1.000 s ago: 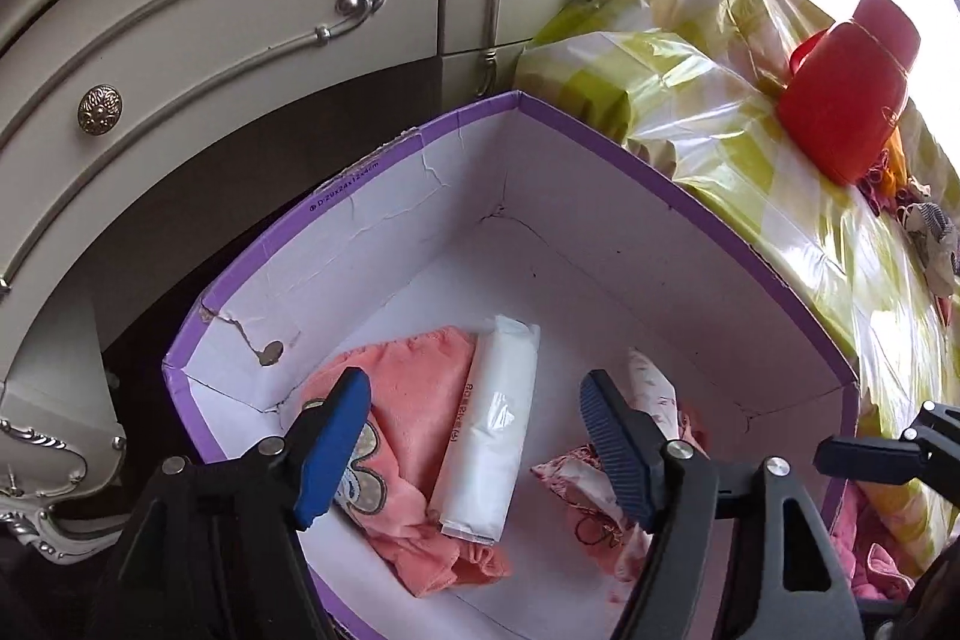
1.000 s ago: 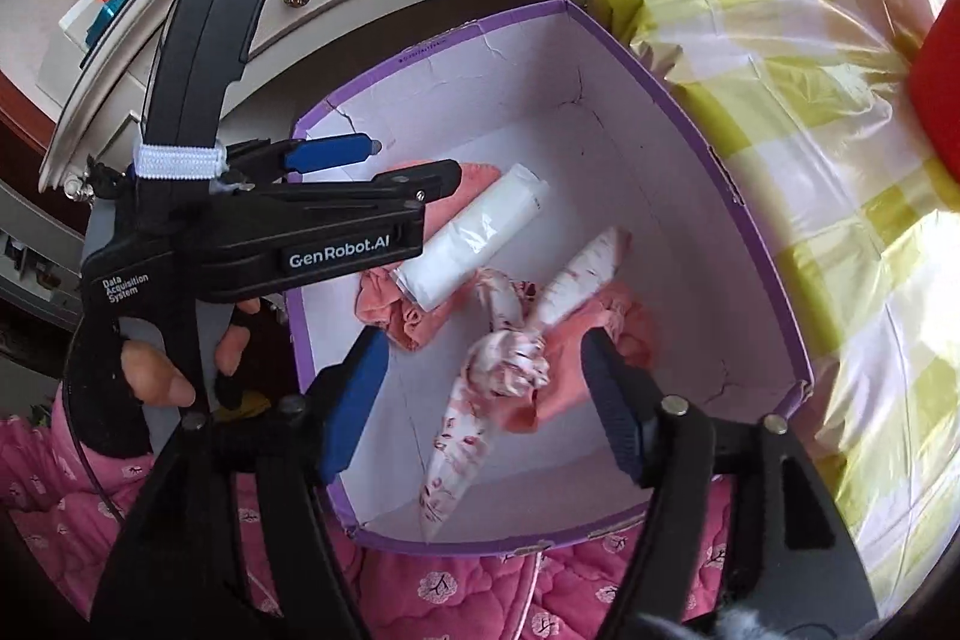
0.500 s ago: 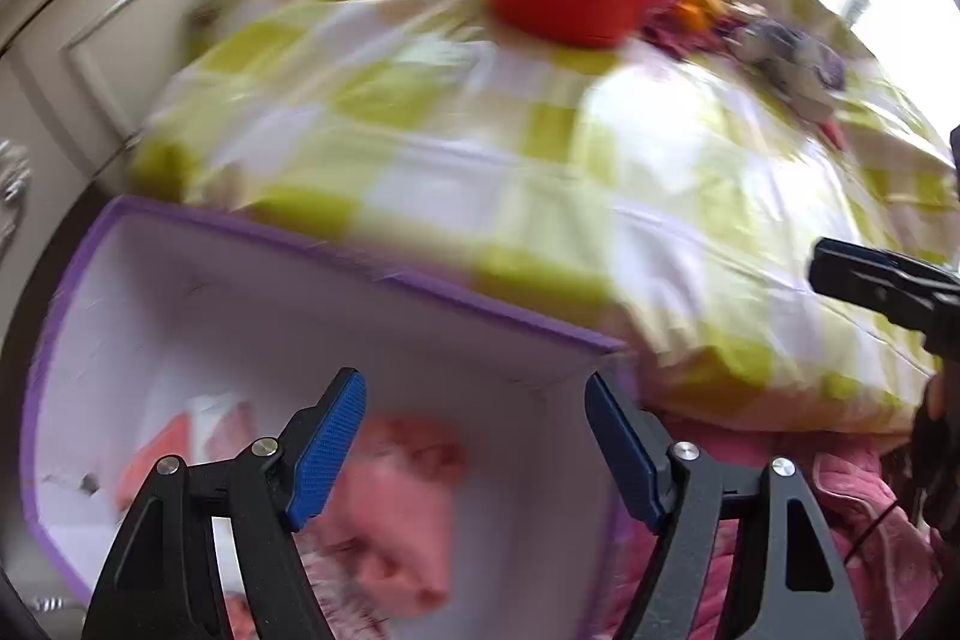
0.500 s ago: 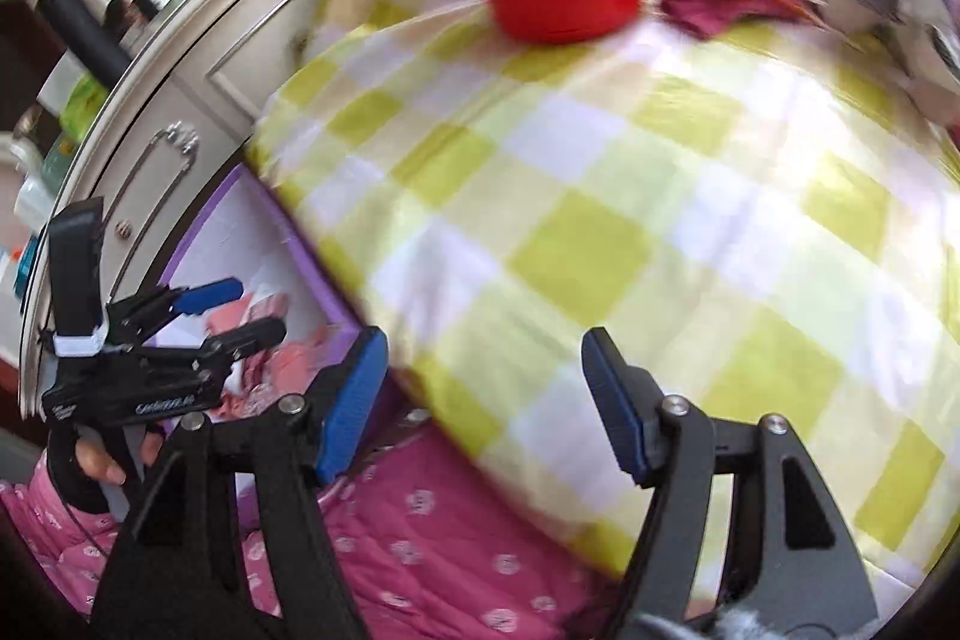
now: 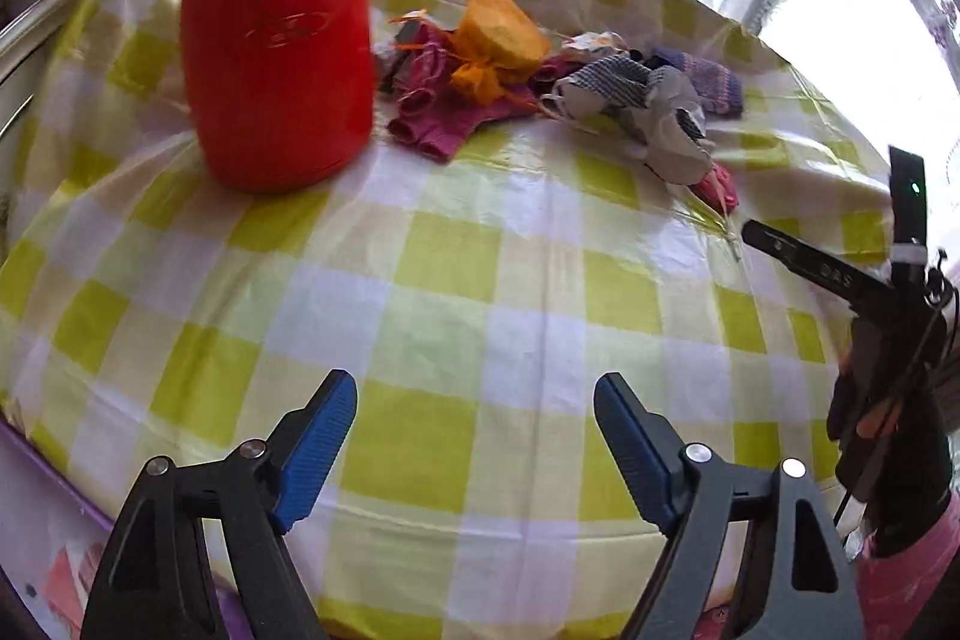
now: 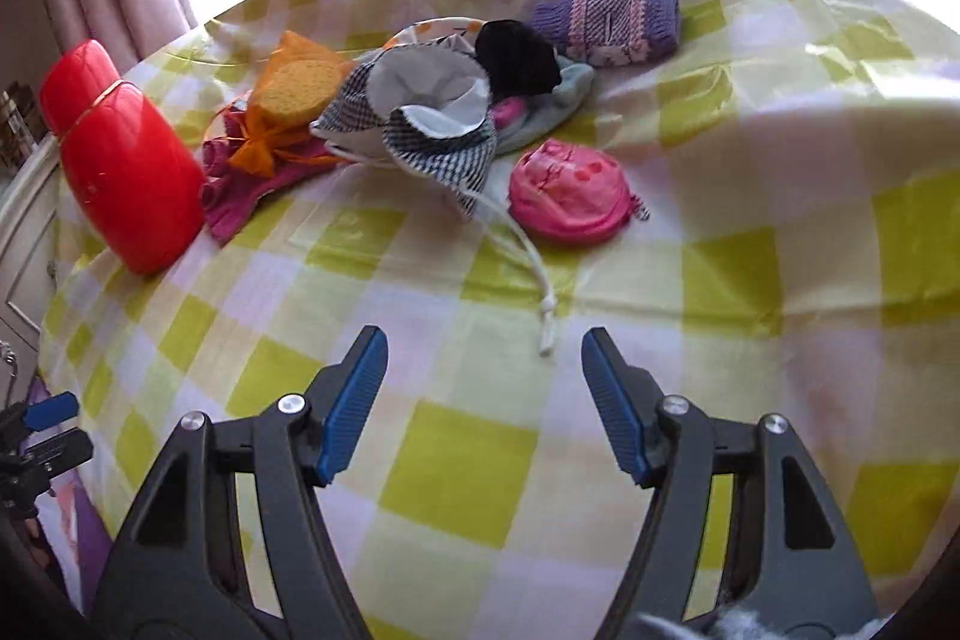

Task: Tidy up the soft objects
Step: 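Grasp the pink coin purse with the right gripper while the left grasps the checked pouch, then lift the checked pouch and pink purse and carry them toward the box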

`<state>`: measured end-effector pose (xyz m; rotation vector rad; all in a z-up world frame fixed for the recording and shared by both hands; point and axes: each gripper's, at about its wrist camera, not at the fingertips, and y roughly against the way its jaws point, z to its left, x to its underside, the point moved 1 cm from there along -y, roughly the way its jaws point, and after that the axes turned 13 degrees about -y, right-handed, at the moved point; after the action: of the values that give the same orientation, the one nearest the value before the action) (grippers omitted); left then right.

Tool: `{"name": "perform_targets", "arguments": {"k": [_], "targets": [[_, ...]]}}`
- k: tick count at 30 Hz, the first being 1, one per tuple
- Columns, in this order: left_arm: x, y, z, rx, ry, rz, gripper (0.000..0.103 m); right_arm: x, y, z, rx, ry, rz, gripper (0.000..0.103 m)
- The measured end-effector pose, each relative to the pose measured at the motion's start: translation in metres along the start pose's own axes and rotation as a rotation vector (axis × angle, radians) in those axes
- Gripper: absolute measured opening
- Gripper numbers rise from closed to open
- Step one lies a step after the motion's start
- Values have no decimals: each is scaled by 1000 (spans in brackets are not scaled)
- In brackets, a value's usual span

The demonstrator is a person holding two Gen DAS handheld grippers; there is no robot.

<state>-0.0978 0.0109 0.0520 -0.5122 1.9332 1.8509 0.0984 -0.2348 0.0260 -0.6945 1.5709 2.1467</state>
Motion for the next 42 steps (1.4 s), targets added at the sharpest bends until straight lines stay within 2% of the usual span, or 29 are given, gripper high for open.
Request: {"name": "perform_targets", "arguments": {"k": [3,6,8,11,13,15,16,17,18,19,23,28,30,32,33,34,36,38,42], "targets": [[-19,-26,-15,62,-37,7,82,-30,-29,-12,103,-15,-19,71],[-28,-47,-23,99,-35,33,83,-56,-42,-32,23,-151,-24,71],[-31,-55,-29,109,-40,25,83,-66,-58,-34,18,-173,5,71],[-36,-67,-34,139,-49,18,83,-61,-81,-24,31,-124,66,72],[-42,-75,-38,165,-60,22,83,-54,-79,-13,40,-53,52,83],[-52,-82,-43,191,-76,20,83,-41,-73,-1,46,41,61,88],[-58,-87,-46,201,-80,15,83,-35,-69,4,55,91,56,84],[-66,-91,-48,211,-79,7,83,-29,-61,7,40,120,35,75],[-73,-96,-49,219,-72,-2,83,-25,-53,7,9,136,28,36],[-81,-101,-50,222,-59,-11,83,-20,-46,6,19,137,25,19],[-111,-118,-50,218,0,-52,83,9,-8,-13,-13,68,19,18],[-155,-144,-68,161,-32,-86,84,51,34,-23,-49,-18,21,18],[-174,-159,-82,111,-78,-89,84,59,36,-22,-50,-18,20,18],[-187,-177,-92,11,-128,-74,84,63,37,-20,-35,-7,18,18],[-191,-188,-94,-19,-141,-49,81,62,35,-20,-38,-11,20,18],[-191,-195,-94,-14,-137,-34,71,63,38,-22,-47,-20,21,19],[-181,-187,-91,-24,-137,-56,19,66,33,-26,-71,-45,23,19],[-159,-168,-82,72,-103,-67,18,64,28,-27,-93,-69,27,18],[-95,-112,-64,76,-121,-150,18,61,23,-29,-121,-97,31,18]]}}
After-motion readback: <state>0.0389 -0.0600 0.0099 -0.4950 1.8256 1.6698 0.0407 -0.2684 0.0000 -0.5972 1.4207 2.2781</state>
